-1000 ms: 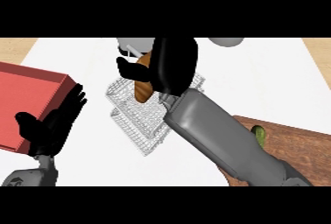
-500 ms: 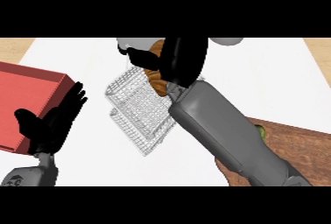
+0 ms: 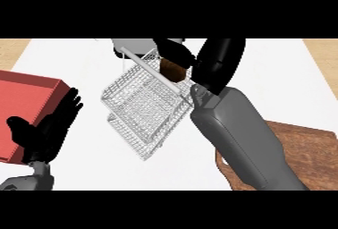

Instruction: Pick the croissant from the cutting board and place it in the tiered basket

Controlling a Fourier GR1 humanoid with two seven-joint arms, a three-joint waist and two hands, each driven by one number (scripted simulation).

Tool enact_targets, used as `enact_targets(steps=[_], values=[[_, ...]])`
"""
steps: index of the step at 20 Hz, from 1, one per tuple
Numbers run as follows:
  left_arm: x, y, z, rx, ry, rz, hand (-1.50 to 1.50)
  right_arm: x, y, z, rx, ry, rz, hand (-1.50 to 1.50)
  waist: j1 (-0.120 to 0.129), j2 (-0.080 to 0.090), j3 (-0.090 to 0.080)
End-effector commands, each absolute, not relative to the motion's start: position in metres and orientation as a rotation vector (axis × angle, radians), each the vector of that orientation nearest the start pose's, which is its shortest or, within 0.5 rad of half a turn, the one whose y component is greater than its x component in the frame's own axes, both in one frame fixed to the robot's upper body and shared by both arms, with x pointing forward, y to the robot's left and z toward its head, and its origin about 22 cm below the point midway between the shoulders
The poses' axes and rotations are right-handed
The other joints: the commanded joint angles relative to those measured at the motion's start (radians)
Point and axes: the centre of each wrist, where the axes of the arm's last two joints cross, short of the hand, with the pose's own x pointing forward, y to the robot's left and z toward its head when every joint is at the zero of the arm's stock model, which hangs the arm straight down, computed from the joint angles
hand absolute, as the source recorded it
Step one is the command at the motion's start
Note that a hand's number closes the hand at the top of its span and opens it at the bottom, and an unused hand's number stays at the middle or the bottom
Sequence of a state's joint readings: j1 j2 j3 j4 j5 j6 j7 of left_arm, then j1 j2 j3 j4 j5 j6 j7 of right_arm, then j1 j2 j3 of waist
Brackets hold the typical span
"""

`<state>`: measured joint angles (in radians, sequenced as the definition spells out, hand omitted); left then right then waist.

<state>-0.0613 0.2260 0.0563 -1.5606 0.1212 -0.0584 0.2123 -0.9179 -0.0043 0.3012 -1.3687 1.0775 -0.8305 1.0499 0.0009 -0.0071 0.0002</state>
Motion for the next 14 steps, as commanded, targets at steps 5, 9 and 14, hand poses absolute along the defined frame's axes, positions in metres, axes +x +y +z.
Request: enact_targets(steps=[5,9,14], values=[[0.259,0.300,0.035,0.098,-1.422,-0.047,0.00,0.297,-0.097,0.214,-0.886,-1.749,-0.590,-1.50,-0.041,-0.008,0.000],[0.246,0.306,0.031,0.111,-1.423,-0.068,0.00,0.249,-0.137,0.219,-0.912,-1.742,-0.644,-1.50,-0.032,-0.005,0.000],[0.256,0.283,0.041,0.106,-1.415,-0.070,0.00,0.191,-0.179,0.231,-0.963,-1.755,-0.619,-1.50,-0.035,-0.003,0.001]])
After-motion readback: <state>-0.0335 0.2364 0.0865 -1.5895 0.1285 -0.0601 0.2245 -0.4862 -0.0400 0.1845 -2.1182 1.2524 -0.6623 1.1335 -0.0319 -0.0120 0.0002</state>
